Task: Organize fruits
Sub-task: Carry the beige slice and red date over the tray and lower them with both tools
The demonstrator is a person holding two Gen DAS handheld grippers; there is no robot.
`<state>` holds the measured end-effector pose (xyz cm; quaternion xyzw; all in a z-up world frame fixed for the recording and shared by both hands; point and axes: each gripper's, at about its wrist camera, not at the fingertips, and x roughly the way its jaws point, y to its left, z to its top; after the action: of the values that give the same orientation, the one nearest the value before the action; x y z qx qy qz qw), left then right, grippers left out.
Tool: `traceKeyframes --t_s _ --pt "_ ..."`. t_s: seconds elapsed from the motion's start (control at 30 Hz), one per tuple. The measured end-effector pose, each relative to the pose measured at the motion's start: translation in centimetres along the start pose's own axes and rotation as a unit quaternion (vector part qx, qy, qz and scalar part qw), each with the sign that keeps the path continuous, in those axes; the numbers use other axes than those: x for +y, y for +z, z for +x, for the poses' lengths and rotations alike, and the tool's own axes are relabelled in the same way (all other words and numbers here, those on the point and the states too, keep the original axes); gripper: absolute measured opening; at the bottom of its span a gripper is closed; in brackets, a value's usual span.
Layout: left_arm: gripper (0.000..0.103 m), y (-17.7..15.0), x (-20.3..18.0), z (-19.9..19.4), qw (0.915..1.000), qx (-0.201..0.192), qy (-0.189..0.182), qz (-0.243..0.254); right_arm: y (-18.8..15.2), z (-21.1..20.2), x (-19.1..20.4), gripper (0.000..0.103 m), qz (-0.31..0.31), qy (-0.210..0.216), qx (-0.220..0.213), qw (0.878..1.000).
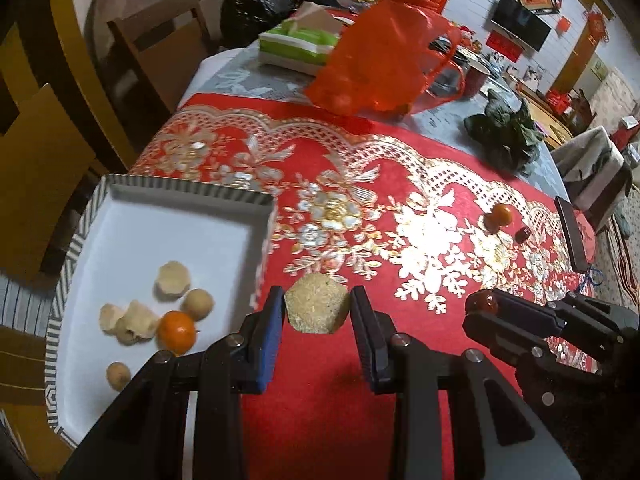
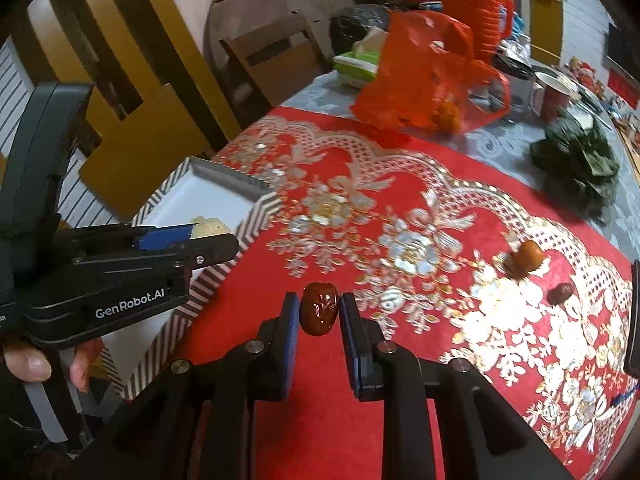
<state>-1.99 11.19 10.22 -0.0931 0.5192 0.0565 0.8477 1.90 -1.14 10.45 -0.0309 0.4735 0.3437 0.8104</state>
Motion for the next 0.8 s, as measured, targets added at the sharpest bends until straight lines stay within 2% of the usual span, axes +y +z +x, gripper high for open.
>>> traceKeyframes --t_s 0.8 --pt "0.032 -1.5 10.4 -1.7 0.9961 -0.005 0.042 -0.078 3.0 4.9 9.6 0.023 -0.092 0.058 0.032 0.994"
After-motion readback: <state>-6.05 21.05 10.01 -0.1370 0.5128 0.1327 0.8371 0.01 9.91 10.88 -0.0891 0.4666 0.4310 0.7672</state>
